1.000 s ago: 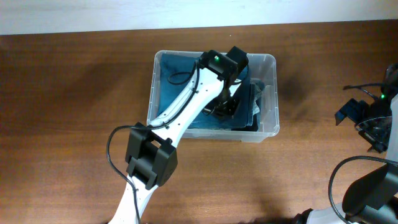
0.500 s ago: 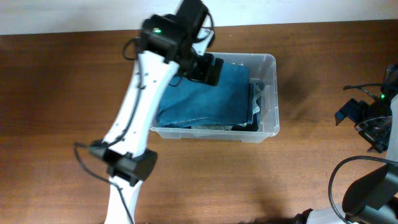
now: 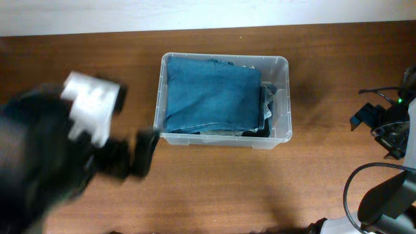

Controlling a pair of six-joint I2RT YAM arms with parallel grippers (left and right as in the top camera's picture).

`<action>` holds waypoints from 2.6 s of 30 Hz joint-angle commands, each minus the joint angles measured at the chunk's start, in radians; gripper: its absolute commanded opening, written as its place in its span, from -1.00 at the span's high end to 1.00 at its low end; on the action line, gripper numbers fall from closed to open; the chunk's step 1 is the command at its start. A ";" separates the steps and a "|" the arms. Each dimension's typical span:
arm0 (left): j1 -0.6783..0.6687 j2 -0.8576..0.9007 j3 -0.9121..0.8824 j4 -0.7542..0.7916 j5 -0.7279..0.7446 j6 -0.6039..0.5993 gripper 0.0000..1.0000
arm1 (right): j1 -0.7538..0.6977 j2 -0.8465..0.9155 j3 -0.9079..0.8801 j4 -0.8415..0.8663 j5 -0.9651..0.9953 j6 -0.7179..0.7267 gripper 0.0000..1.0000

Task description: Pack container

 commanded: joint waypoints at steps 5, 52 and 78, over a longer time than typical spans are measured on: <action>0.001 -0.464 -0.444 0.274 -0.025 -0.027 -0.99 | -0.003 -0.005 -0.002 0.001 0.001 0.009 -0.97; 0.201 -1.109 -1.651 1.104 -0.145 -0.087 -0.99 | -0.003 -0.005 -0.002 0.001 0.001 0.009 -0.97; 0.422 -1.249 -2.169 1.816 -0.294 -0.087 -0.99 | -0.003 -0.005 -0.002 0.001 0.001 0.009 -0.96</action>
